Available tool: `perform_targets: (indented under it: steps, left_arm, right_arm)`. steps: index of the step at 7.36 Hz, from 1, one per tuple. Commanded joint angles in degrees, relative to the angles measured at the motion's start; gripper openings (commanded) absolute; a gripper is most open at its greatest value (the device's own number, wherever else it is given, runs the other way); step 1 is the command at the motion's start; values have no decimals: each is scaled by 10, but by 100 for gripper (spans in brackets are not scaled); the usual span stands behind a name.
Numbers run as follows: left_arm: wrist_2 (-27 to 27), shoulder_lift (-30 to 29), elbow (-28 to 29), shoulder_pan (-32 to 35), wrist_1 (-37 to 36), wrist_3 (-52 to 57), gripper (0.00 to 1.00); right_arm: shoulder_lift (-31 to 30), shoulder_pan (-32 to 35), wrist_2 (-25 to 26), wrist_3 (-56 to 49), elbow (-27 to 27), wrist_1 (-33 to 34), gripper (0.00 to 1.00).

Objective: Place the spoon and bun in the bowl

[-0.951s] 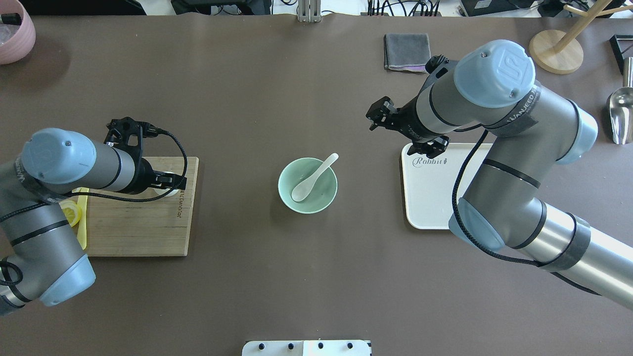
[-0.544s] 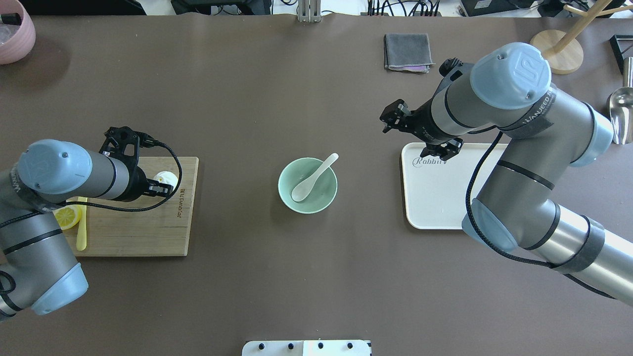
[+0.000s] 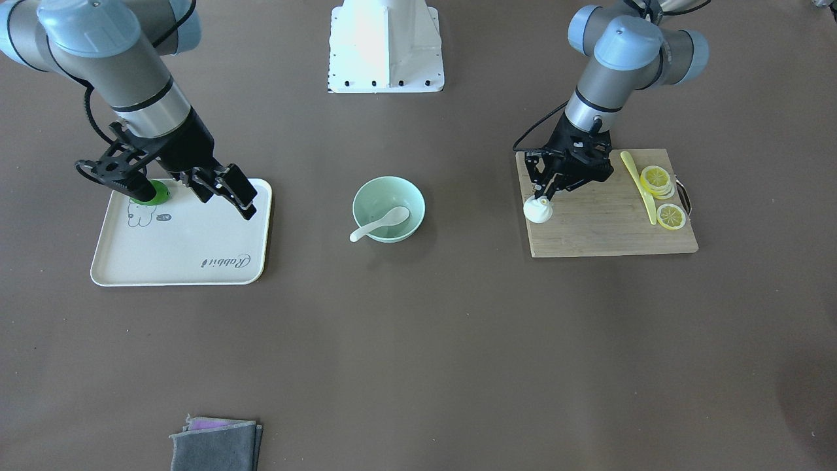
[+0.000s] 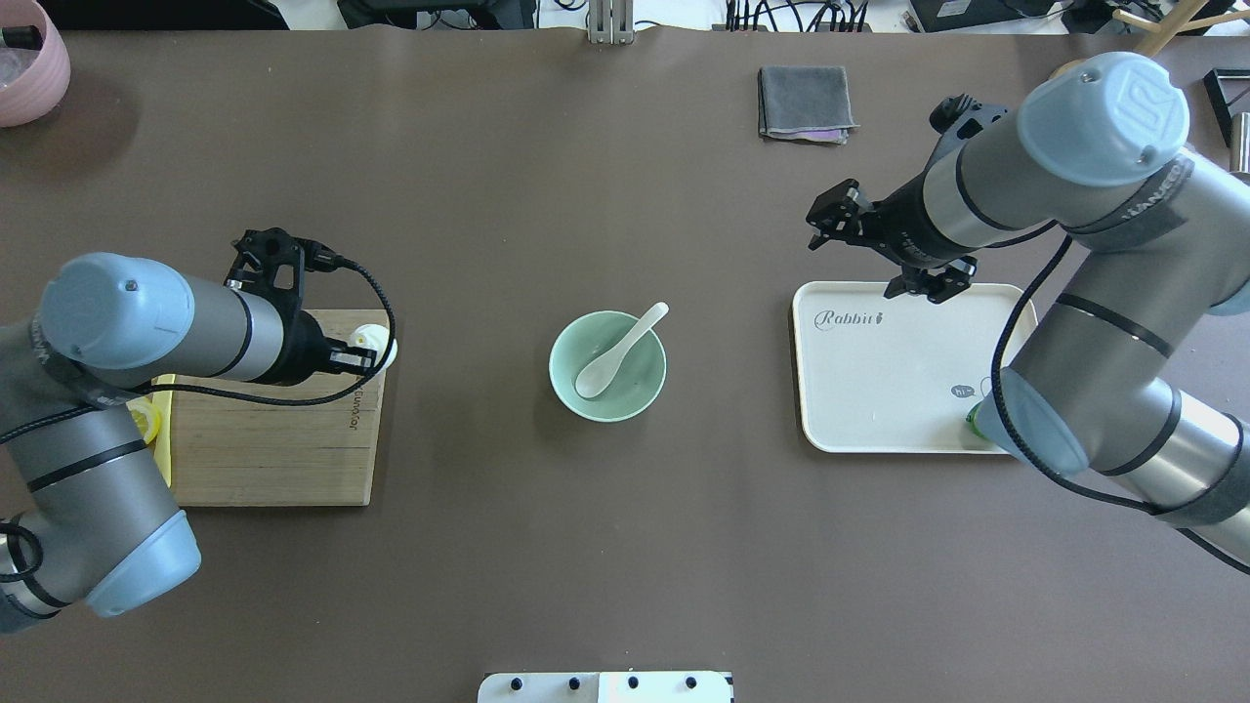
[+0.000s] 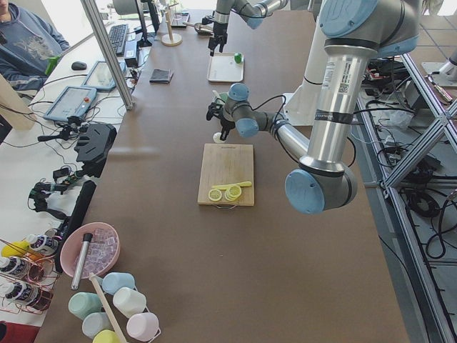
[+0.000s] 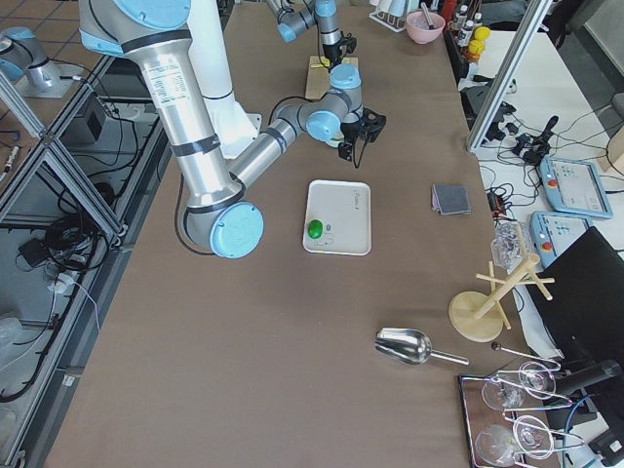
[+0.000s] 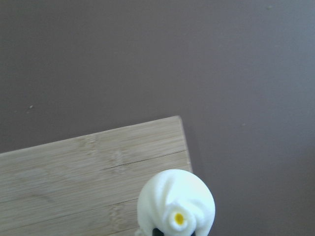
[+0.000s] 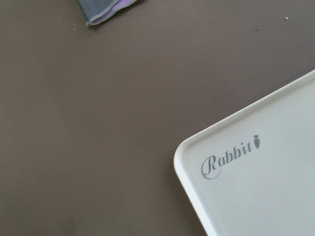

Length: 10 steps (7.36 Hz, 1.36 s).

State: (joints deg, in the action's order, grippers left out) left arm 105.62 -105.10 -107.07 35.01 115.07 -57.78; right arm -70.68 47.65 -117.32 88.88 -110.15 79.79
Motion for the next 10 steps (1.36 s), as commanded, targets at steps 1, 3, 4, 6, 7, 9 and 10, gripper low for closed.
perform_targets:
  steps: [1, 3, 4, 6, 7, 9, 10]
  left_arm:
    - [8, -125, 47, -20, -2, -94, 0]
    - [5, -201, 91, -38, -2, -127, 0]
    - [4, -206, 95, -46, -2, -129, 0]
    - [-30, -209, 101, -60, 0, -125, 98]
    - [-30, -206, 98, -60, -1, -125, 98]
    - [9, -148, 44, -25, -4, -122, 98]
    - [65, -123, 42, 31, -4, -77, 98]
  right_arm:
    - [-70, 71, -52, -119, -13, -1, 100]
    - [-115, 115, -65, -212, -10, 0, 100]
    - [-121, 123, -65, -237, -5, 1, 100]
    - [-121, 126, -64, -245, -2, 3, 100]
    - [-121, 125, -63, -245, -2, 3, 100]
    - [-121, 133, -63, -248, 0, 5, 100]
    - [-125, 153, -64, -295, 4, 8, 100]
